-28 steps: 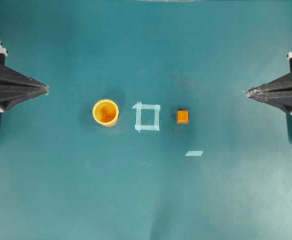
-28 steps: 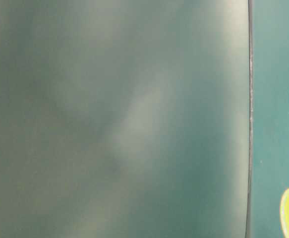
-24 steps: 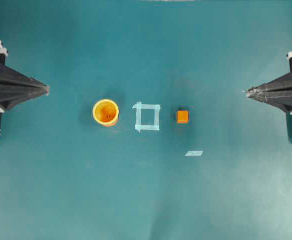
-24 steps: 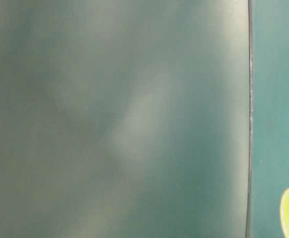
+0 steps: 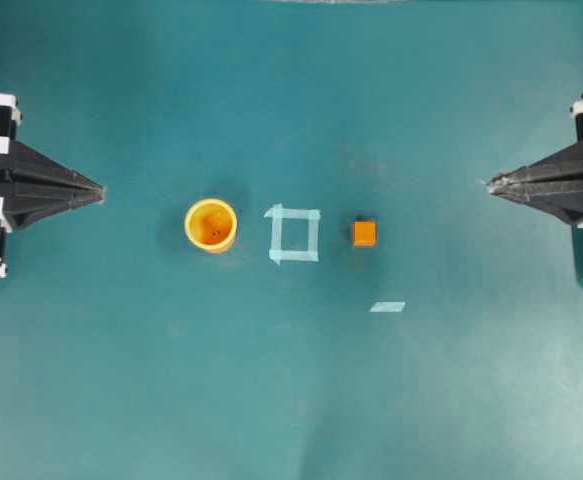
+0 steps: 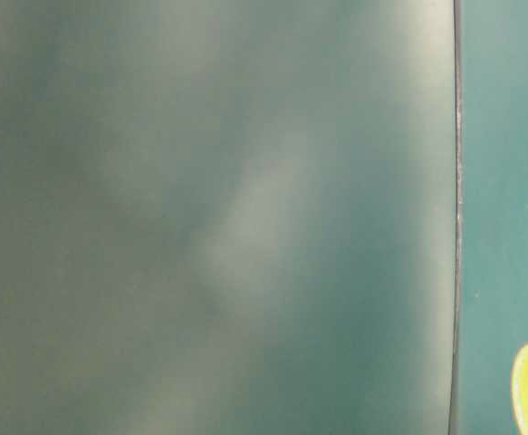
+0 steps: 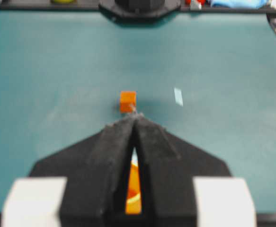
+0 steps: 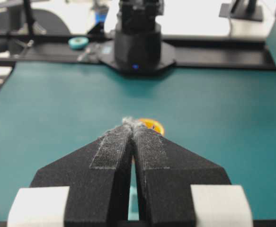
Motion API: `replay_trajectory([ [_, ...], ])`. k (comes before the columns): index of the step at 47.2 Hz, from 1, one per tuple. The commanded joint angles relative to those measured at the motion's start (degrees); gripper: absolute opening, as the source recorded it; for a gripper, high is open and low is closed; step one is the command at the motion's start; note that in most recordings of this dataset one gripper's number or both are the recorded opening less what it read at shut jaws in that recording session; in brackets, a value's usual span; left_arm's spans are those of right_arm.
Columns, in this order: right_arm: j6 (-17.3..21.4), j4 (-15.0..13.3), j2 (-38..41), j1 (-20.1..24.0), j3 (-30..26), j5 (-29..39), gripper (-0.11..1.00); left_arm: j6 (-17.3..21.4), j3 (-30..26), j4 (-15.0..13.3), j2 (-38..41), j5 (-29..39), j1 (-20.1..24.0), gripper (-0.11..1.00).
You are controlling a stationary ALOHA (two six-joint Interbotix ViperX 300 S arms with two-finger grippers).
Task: Move the cup to the right with left arm.
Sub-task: 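Open the left gripper while holding position at the table edge, then move the open left gripper right to surround the orange cup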
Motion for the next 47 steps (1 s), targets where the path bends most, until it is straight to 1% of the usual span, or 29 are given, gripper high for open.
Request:
replay_trajectory([
  [1,0.18,0.09,0.26,0.00,-1.67,-0.18,0.00,-0.09,-0.09,0.18,0.53,0.00,-0.09,0.04],
  [4,0.18,0.09,0.26,0.00,-1.67,-0.18,0.00,-0.09,0.70,0.18,0.44,-0.26,-0.09,0.10],
  [8,0.18,0.09,0.26,0.00,-1.67,-0.18,0.00,-0.09,1.85,0.18,0.44,-0.88,-0.09,0.20],
  [13,0.18,0.09,0.26,0.00,-1.67,-0.18,0.00,-0.09,4.66,0.18,0.53,-3.96,-0.09,0.29],
  [16,0.09,0.09,0.26,0.00,-1.67,-0.18,0.00,-0.09,6.33,0.18,0.53,-6.15,-0.09,0.33],
  [20,-0.09,0.09,0.26,0.00,-1.67,0.09,0.00,0.00,8.44,0.18,0.53,-8.79,0.09,0.33],
  [25,-0.09,0.09,0.35,0.00,-1.67,0.62,0.00,-0.09,9.58,0.18,0.53,-9.58,1.14,0.33],
  [32,-0.09,0.09,0.35,0.00,-1.67,0.53,0.00,-0.18,9.84,0.18,0.53,-9.49,3.69,0.41],
  [36,-0.09,0.00,0.35,0.00,-1.76,0.53,0.00,-0.35,10.11,0.18,0.62,-9.40,4.83,0.49],
  [41,-0.18,0.00,0.35,0.00,-1.76,0.70,0.00,-1.05,10.28,0.18,3.25,-9.76,5.27,0.65],
  [45,-0.18,0.09,0.35,0.00,-1.85,0.70,0.00,-1.23,10.20,0.18,7.82,-10.90,5.10,0.71],
  [47,-0.09,0.00,0.35,0.00,-2.02,0.70,0.00,-1.23,9.93,0.18,10.28,-11.87,4.92,0.73],
])
